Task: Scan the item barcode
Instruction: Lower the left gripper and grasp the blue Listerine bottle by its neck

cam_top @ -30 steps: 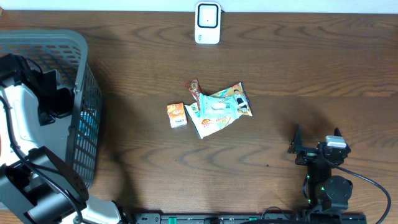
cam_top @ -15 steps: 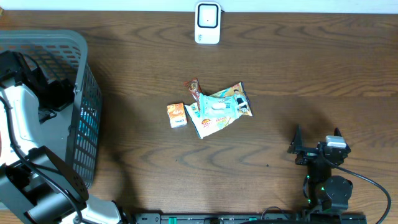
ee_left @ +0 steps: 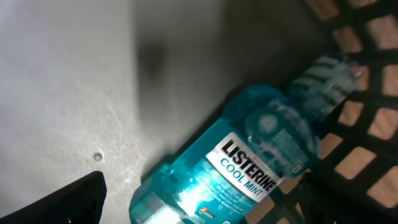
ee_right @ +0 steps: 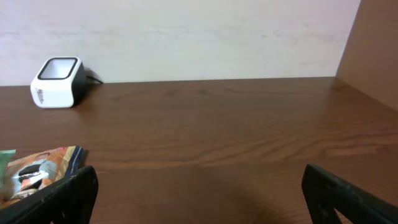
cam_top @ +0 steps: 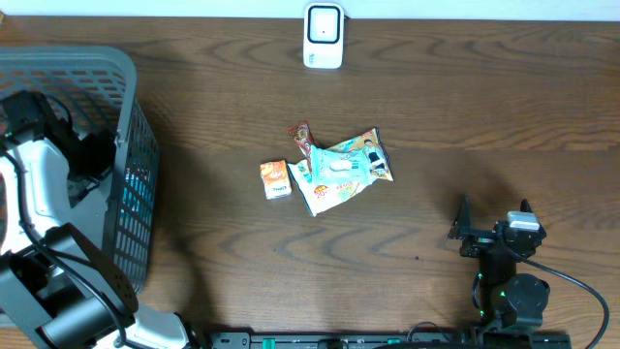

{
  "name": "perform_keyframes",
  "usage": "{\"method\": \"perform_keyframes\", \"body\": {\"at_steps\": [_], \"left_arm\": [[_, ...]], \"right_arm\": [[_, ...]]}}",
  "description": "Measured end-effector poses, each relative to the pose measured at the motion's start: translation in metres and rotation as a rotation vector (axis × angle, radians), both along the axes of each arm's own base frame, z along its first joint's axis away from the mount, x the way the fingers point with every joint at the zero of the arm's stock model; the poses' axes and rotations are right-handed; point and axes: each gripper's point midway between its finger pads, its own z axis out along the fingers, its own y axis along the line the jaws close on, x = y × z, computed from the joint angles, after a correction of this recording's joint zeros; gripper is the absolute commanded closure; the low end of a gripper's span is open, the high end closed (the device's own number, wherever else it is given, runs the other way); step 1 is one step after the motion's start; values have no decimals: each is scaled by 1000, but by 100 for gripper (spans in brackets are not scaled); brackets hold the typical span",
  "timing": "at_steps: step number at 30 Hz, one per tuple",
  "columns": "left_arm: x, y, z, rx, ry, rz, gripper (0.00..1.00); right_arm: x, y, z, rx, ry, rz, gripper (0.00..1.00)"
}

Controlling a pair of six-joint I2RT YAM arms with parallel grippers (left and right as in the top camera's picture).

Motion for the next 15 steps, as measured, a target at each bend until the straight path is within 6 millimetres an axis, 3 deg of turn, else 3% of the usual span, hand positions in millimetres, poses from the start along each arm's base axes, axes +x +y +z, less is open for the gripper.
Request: {"method": "perform_keyframes", "body": {"at_steps": [10, 15], "left_arm": [[-9, -5, -12, -12, 30, -25, 2], [-3, -18, -12, -47, -7, -166, 2]], "right_arm": [[0, 0, 0, 0, 0, 0, 1], [0, 0, 0, 0, 0, 0, 1]]}}
